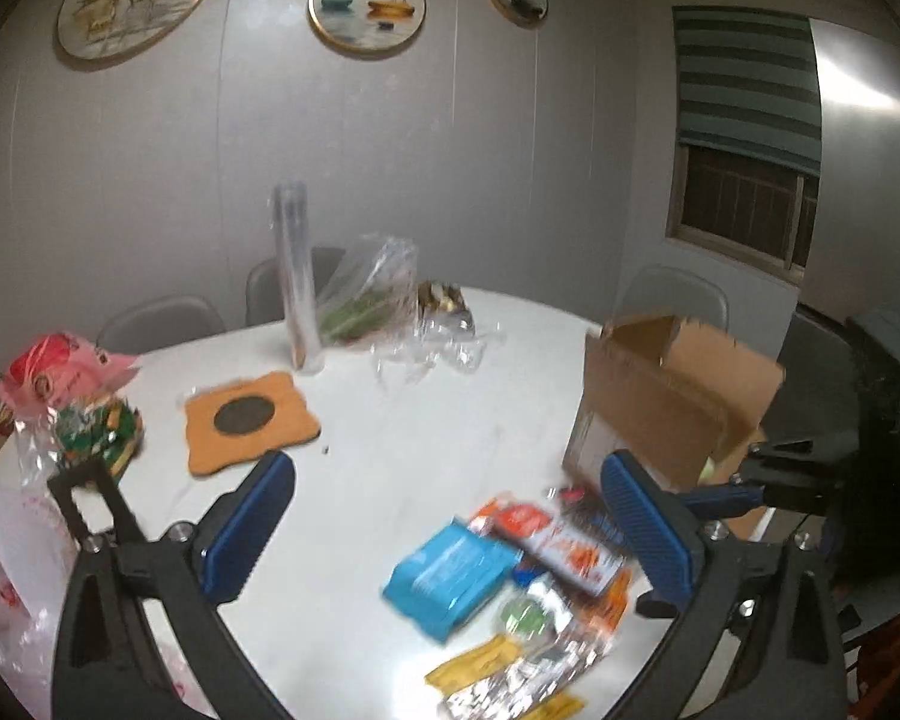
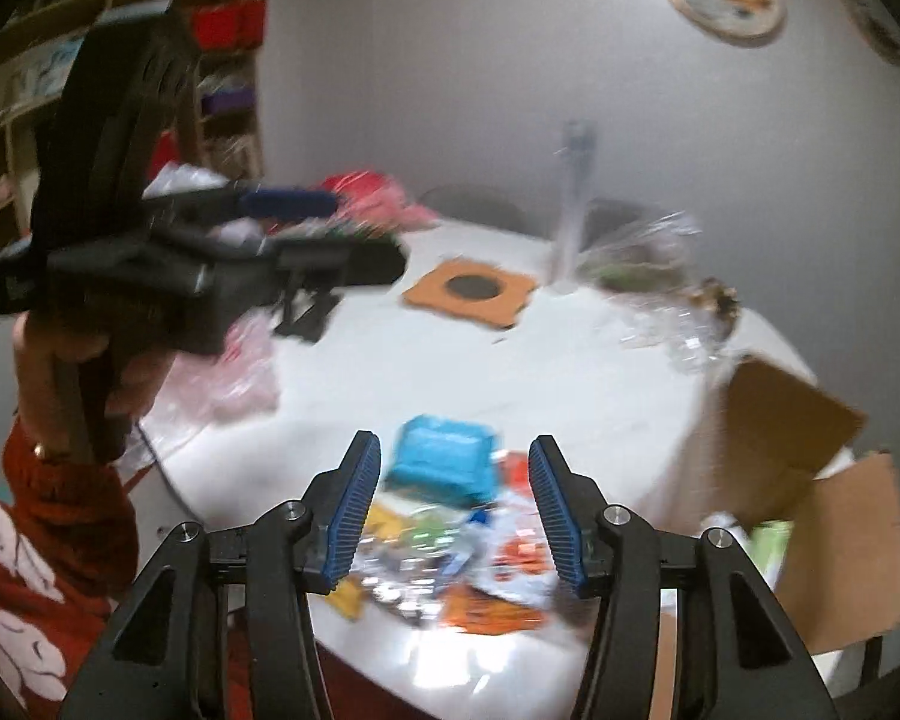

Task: Organize snacks
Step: 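Move both tools back to the snack pile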

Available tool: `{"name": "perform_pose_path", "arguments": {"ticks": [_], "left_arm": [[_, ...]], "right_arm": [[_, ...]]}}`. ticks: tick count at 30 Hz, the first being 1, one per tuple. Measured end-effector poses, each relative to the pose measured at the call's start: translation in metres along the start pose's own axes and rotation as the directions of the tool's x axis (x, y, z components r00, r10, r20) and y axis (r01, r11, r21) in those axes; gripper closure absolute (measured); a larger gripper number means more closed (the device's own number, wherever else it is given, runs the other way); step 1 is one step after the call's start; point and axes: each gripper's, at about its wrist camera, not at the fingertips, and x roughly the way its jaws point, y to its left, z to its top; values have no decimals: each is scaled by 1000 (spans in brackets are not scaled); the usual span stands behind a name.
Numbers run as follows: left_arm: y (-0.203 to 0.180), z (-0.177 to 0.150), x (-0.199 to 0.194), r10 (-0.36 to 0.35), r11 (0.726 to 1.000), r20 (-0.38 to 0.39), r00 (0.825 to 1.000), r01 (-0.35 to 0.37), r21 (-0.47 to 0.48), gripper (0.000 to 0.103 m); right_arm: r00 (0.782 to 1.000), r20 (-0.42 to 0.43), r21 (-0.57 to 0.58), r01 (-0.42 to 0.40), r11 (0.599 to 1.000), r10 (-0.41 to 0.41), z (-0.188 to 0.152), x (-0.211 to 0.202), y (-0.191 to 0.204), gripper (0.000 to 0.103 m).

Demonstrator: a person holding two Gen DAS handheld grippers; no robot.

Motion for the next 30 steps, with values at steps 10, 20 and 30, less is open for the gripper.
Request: {"name": "perform_pose_path", "arguments": {"ticks": [10, 20, 30], "left_arm": [[-7, -95, 53, -135, 988, -190, 972, 147, 51, 2], [-31, -129, 83, -258, 950, -298, 919, 298, 95, 25], [-32, -138, 86, -272, 944, -351, 896, 318, 82, 43]], "right_arm": [[991, -130, 101, -13, 995, 26, -64, 67, 20, 55], [984, -171, 138, 66, 988, -42, -118, 80, 19, 55], [982, -126, 69, 151, 986, -141, -117, 81, 23, 54]]}}
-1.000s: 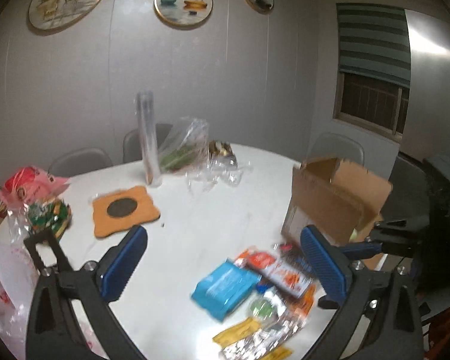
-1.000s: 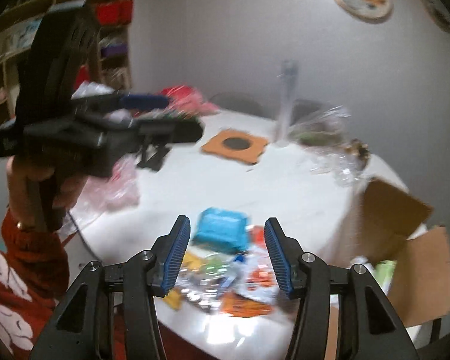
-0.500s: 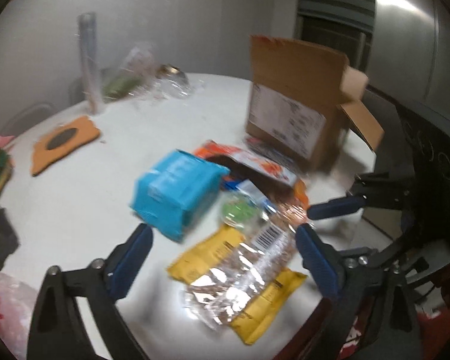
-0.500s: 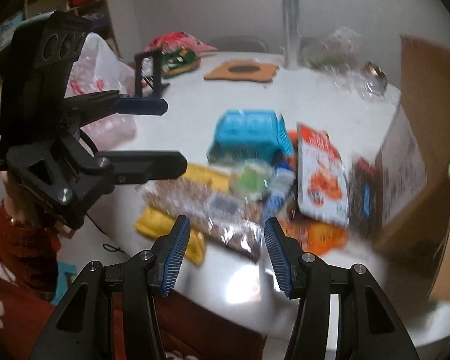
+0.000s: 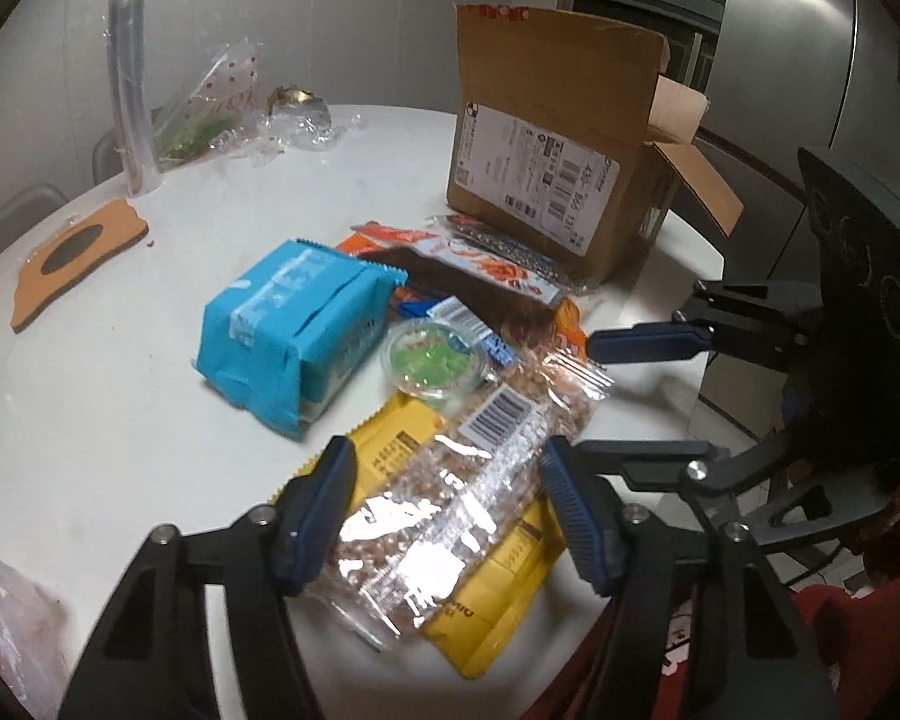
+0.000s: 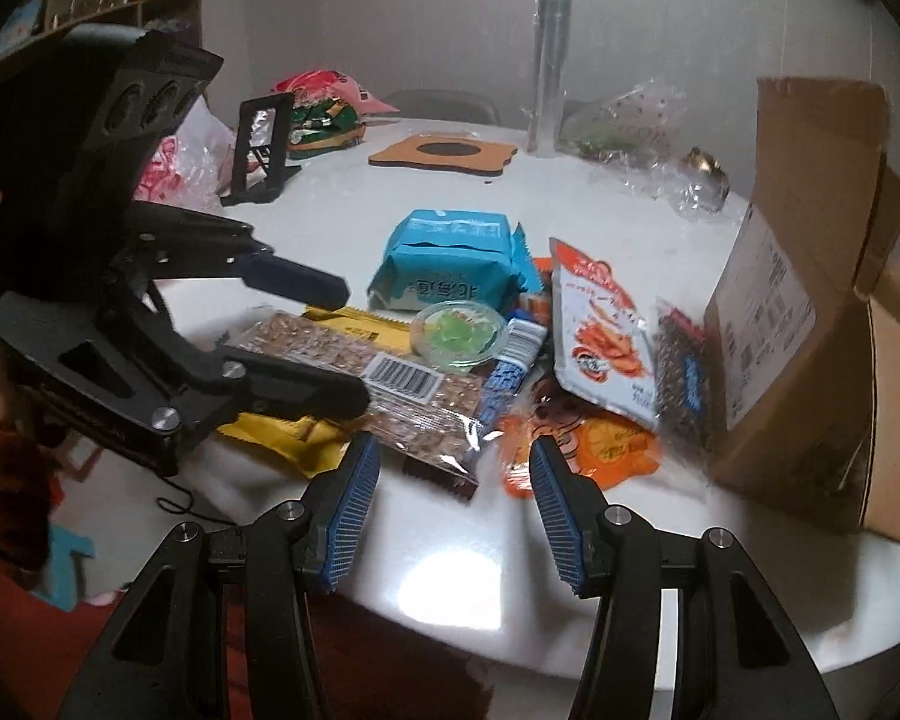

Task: Organize snacks
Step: 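Move both tools back to the snack pile, then grasp the granola bar with the left tool while the right tool grasps the chocolate bar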

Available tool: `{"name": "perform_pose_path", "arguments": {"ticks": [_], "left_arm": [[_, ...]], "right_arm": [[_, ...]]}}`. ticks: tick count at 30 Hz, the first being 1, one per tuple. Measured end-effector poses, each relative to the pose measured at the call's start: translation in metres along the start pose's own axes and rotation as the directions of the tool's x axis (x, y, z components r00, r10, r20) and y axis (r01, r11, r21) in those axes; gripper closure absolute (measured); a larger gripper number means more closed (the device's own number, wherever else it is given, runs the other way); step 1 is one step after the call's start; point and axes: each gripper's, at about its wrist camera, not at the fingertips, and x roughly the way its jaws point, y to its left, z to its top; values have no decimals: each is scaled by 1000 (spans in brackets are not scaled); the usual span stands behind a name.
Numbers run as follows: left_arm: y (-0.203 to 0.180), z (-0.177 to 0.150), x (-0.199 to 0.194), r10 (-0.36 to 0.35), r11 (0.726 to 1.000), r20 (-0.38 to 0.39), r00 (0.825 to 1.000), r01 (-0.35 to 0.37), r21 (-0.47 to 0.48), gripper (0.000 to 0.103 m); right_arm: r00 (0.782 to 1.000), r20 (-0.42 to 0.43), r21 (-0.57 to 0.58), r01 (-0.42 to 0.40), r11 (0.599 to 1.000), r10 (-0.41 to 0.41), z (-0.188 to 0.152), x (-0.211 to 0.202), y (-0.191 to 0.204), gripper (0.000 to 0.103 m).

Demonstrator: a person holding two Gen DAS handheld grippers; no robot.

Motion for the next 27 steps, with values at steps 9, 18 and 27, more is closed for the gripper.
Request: {"name": "perform_pose_path", "arguments": {"ticks": [9, 18, 27], "left_arm": [[-9, -7, -5, 6, 999, -18, 1000, -6, 37, 50], [-11, -16, -12, 38, 998, -24, 999, -37, 43, 58], [-13, -30, -26, 58, 998, -8, 998, -58, 16, 58]], "right_arm": [[998, 3, -9, 56, 998, -56, -2, 6, 0, 54], [999, 12, 40, 47, 998, -48, -1, 6, -7, 54], [998, 33, 53, 42, 998, -44, 1, -2, -13, 54]]}}
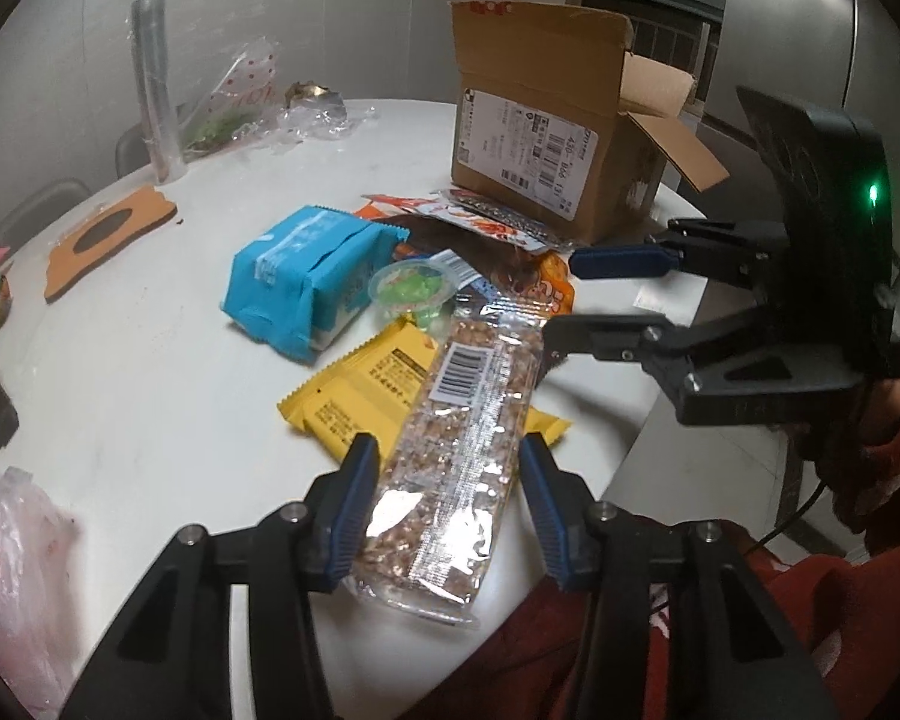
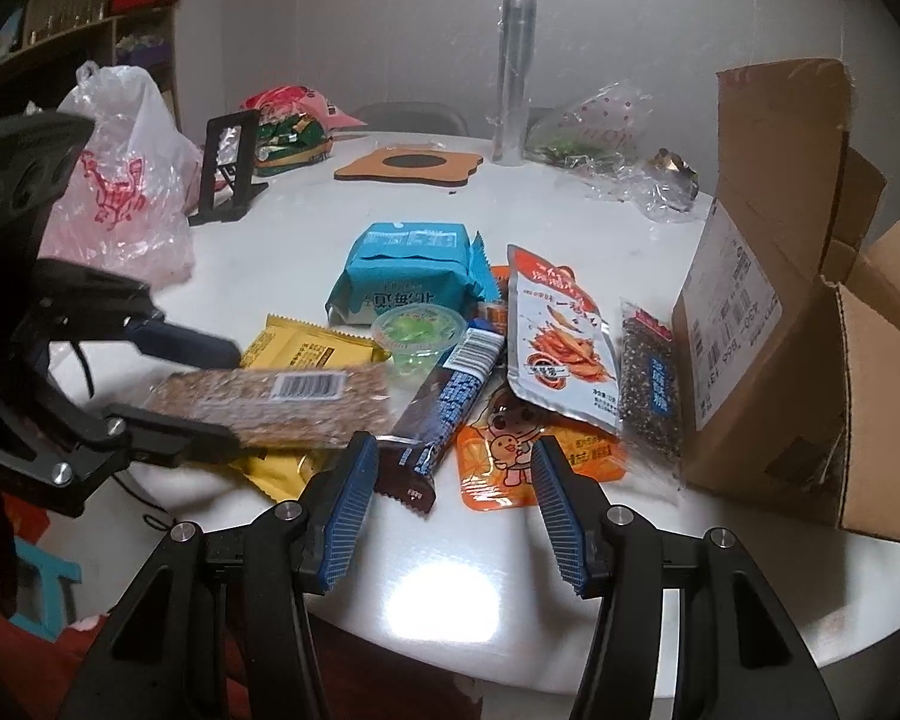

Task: Organize snacks
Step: 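Grasp the granola bar with the left tool while the right tool grasps the chocolate bar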

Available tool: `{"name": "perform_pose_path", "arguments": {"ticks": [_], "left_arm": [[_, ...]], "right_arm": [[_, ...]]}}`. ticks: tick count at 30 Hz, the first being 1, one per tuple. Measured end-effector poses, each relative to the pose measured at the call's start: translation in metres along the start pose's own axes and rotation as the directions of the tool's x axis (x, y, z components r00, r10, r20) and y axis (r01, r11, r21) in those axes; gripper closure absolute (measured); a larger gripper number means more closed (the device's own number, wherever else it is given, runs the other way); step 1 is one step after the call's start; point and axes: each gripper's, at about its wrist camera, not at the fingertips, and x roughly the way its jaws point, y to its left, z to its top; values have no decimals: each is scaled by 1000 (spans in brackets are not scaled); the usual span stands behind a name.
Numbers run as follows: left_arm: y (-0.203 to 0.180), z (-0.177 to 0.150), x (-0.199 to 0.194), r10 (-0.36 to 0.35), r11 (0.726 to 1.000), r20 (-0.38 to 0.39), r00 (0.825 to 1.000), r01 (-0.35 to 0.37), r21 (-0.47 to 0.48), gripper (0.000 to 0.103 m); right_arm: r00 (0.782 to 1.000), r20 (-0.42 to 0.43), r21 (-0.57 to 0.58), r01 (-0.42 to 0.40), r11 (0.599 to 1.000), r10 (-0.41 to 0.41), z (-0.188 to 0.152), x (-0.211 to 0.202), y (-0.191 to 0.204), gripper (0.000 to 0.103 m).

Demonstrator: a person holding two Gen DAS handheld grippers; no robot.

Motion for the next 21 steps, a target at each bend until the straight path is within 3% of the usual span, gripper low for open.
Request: {"name": "perform_pose_path", "arguments": {"ticks": [11, 21], "left_arm": [[-9, 17, 17, -11, 999, -2, 1000, 11, 42, 58], [-9, 6, 5, -11, 1000, 17, 1000, 10, 10, 62]], "right_arm": [[1000, 10, 9, -6, 1000, 6, 0, -3, -5, 54], [1000, 22, 28, 3, 1000, -4, -3, -12, -10, 54]]}}
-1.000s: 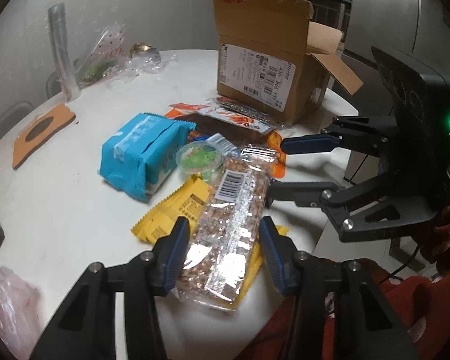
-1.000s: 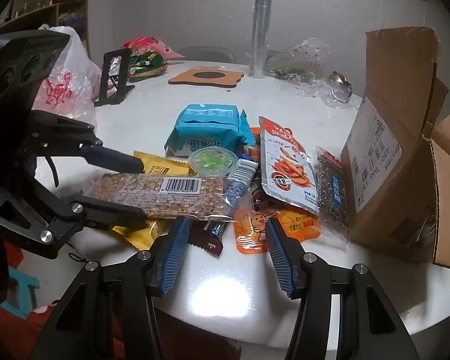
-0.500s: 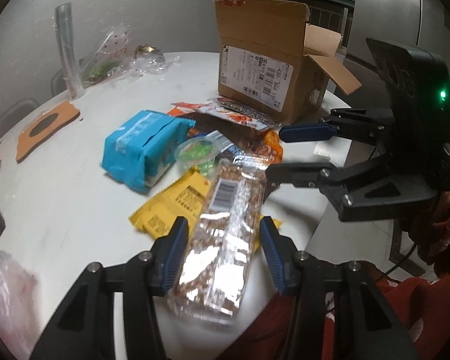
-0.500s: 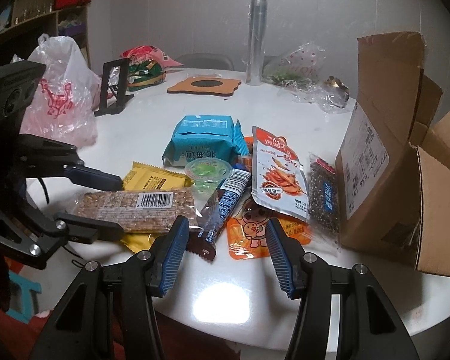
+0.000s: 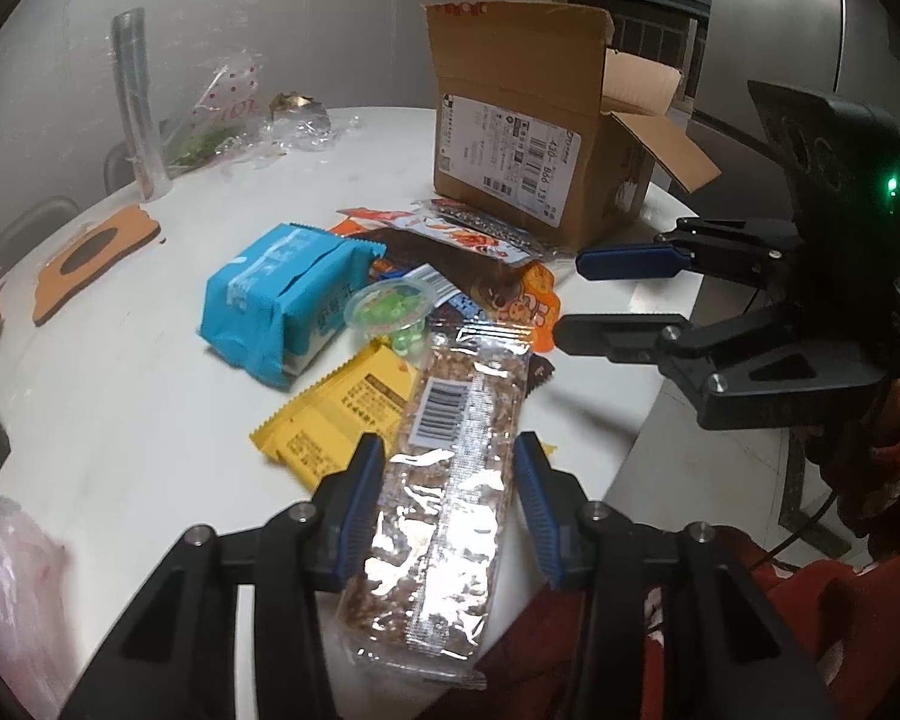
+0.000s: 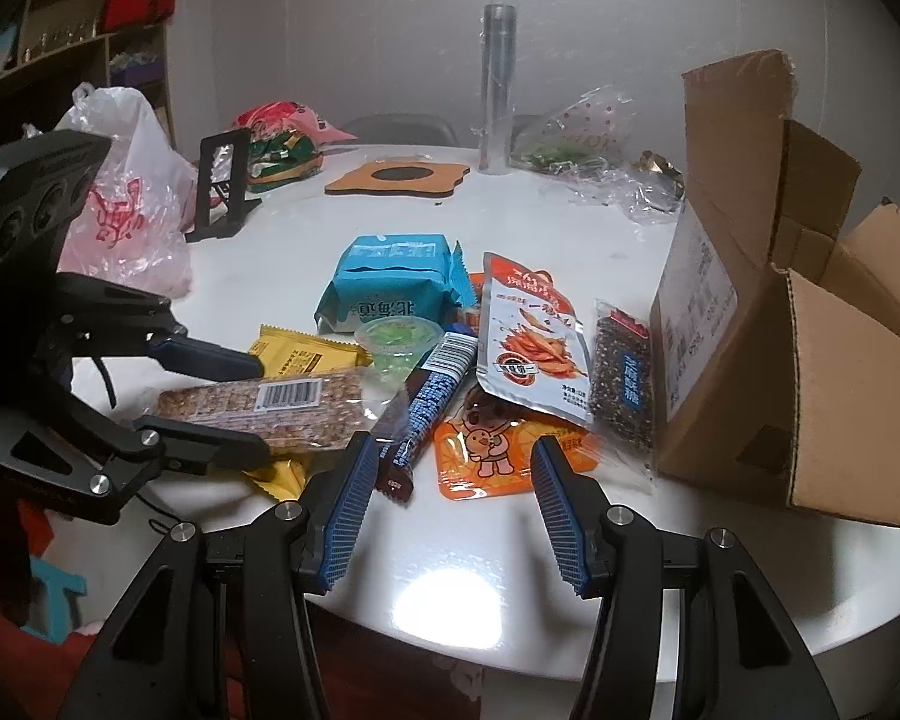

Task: Organize snacks
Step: 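Grasp the granola bar with the left tool while the right tool grasps the chocolate bar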

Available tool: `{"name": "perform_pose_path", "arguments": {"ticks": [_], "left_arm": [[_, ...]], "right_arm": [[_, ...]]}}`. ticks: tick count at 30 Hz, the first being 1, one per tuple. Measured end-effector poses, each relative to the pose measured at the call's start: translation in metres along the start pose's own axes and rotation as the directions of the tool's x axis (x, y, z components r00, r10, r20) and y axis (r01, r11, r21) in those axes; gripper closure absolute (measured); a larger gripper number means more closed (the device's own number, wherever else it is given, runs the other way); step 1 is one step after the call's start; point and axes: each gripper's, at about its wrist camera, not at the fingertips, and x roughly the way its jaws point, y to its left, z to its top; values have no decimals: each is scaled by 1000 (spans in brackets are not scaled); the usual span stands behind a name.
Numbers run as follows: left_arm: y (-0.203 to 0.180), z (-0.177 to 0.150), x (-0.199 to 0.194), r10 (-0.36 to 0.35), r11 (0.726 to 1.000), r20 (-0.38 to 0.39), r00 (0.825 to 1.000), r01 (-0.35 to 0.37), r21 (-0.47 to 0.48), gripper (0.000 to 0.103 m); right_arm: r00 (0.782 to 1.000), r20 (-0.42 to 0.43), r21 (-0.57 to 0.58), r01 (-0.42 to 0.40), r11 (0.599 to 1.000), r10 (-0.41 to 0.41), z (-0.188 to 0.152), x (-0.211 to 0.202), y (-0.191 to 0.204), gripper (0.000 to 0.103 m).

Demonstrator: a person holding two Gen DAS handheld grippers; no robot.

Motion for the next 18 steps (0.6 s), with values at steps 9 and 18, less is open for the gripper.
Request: {"name": "perform_pose_path", "arguments": {"ticks": [9, 18], "left_arm": [[13, -9, -32, 12, 997, 83, 996, -6, -78, 62], [37, -12, -42, 123, 977, 129, 984, -97, -191, 62]], "right_arm": [[999, 24, 9, -29, 1000, 29, 8, 1, 11, 54], [1000, -3, -14, 1, 1000, -1, 16, 22, 27, 55]]}}
